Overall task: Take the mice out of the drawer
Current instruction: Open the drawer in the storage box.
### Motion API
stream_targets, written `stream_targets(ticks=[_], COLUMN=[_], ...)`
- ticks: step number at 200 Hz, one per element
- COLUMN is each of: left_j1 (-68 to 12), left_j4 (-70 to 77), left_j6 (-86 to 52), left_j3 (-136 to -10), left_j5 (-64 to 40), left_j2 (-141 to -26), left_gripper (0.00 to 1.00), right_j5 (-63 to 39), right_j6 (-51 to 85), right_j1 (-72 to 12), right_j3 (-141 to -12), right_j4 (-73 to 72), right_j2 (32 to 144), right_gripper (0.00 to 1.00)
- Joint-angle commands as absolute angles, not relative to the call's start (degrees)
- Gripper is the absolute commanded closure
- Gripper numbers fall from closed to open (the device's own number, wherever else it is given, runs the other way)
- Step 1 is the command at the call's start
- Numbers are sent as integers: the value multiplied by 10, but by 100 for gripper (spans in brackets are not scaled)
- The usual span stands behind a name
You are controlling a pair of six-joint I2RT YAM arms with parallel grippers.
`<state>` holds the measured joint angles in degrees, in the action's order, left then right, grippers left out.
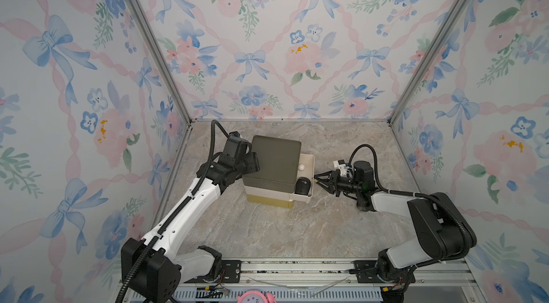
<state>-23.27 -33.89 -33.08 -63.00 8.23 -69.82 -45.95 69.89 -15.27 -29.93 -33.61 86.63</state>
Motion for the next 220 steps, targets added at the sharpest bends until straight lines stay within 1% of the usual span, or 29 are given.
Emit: stream_targets(ticks=[1, 63, 86, 132, 167, 199, 220], left_j1=[-235, -235, -235, -235, -235, -236, -236], left_j4=[-381, -381, -381, -381, -381, -381, -381], left_j6=[-334, -334, -333, -333, -329, -328, -327], left_j3=[-609, -607, -610, -611, -615, -617, -619], left_j5=[103, 101, 95, 98, 85, 83, 81], left_j2=[-708, -706, -703, -700, -704, -700, -695], left_gripper=[27, 28, 28, 28, 28, 26, 24], right_j5=[-480, -503, -507, -506, -507, -507, -506], right_j6=[668, 592, 579, 564, 557, 548, 529], right_j1=[-119, -53, -54, -20, -15, -16, -17], right_j3=[-285, -288, -300, -296, -306, -314, -327], right_j4=[-280, -138, -115, -88, -76, -58, -21], right_j2=[834, 770, 774, 767, 762, 747, 735], right_gripper=[72, 71, 71, 71, 71, 67, 58])
